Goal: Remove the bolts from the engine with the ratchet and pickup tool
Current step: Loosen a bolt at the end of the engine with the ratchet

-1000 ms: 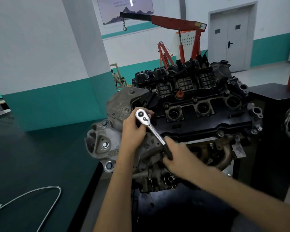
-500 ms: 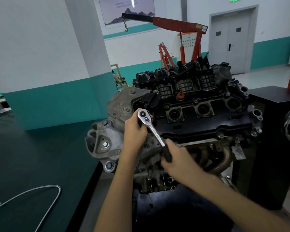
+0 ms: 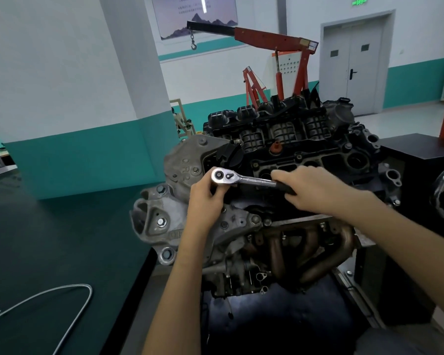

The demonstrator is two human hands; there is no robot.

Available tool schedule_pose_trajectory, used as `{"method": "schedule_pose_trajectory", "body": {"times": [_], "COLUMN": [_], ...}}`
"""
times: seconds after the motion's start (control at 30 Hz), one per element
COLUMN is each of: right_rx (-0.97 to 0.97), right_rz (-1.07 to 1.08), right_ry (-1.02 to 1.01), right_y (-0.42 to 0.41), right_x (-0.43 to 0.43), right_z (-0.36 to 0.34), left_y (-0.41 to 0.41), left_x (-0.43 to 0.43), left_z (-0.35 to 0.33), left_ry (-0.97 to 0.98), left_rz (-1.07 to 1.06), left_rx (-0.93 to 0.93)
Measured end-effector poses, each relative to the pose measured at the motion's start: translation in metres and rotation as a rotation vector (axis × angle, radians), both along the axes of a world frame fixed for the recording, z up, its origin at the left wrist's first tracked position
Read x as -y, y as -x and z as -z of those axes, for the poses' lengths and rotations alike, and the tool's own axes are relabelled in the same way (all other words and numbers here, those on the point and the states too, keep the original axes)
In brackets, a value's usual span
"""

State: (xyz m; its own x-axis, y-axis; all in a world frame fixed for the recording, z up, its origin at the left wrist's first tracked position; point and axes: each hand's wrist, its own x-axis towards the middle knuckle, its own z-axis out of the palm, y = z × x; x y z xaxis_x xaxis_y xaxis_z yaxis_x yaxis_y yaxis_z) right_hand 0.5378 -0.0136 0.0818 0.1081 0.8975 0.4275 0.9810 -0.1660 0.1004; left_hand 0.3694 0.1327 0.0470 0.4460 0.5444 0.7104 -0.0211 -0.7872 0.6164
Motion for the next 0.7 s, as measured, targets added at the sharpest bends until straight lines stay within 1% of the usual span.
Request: {"method": "schedule_pose_trajectory", "body": {"times": [0.03,0.1,0.13,0.17,0.23,0.27,0.3,0.37,0.47,0.53,0.6,0.67,0.7], "right_rx": [0.01,-0.067,-0.149,-0.274,-0.601,-0.726,-0.804,-0.848,-0.839,-0.739,-0.491,-0.167,-0.066], "right_rz": [-0.003,0.008,0.013,0.006,-0.054,-0.075,-0.073,-0.061,-0.093,-0.108,-0.064,0.005,0.012], "right_ry": [-0.017,-0.064,-0.091,-0.107,-0.122,-0.15,-0.191,-0.235,-0.178,-0.111,-0.042,0.013,0.025], "right_y": [0.001,0.015,0.027,0.04,0.07,0.084,0.097,0.113,0.103,0.076,0.04,0.006,-0.005], "right_x": [-0.001,0.0,0.001,0.003,0.002,-0.002,-0.008,-0.019,-0.018,-0.007,0.001,0.003,0.003], "right_z": [-0.003,0.011,0.025,0.041,0.072,0.084,0.093,0.102,0.097,0.084,0.058,0.024,0.009], "left_y": [-0.002,-0.004,-0.005,-0.005,-0.004,-0.004,-0.004,-0.002,0.0,0.001,0.001,-0.001,-0.002], "left_x": [0.0,0.0,0.0,0.0,0.002,0.002,0.003,0.004,0.005,0.004,0.003,0.001,0.001], "left_z": [0.001,0.003,0.004,0.004,0.004,0.004,0.004,0.004,0.002,0.0,0.0,0.0,0.001], "left_ry": [0.011,0.025,0.015,-0.003,-0.026,-0.025,-0.023,-0.023,-0.013,-0.027,-0.036,-0.062,-0.075], "left_rz": [-0.052,-0.135,-0.152,-0.15,-0.116,-0.105,-0.102,-0.093,-0.023,0.025,0.049,0.011,-0.016], "left_rx": [0.026,0.072,0.074,0.063,0.035,0.03,0.03,0.045,0.068,0.038,-0.01,-0.046,-0.043]}}
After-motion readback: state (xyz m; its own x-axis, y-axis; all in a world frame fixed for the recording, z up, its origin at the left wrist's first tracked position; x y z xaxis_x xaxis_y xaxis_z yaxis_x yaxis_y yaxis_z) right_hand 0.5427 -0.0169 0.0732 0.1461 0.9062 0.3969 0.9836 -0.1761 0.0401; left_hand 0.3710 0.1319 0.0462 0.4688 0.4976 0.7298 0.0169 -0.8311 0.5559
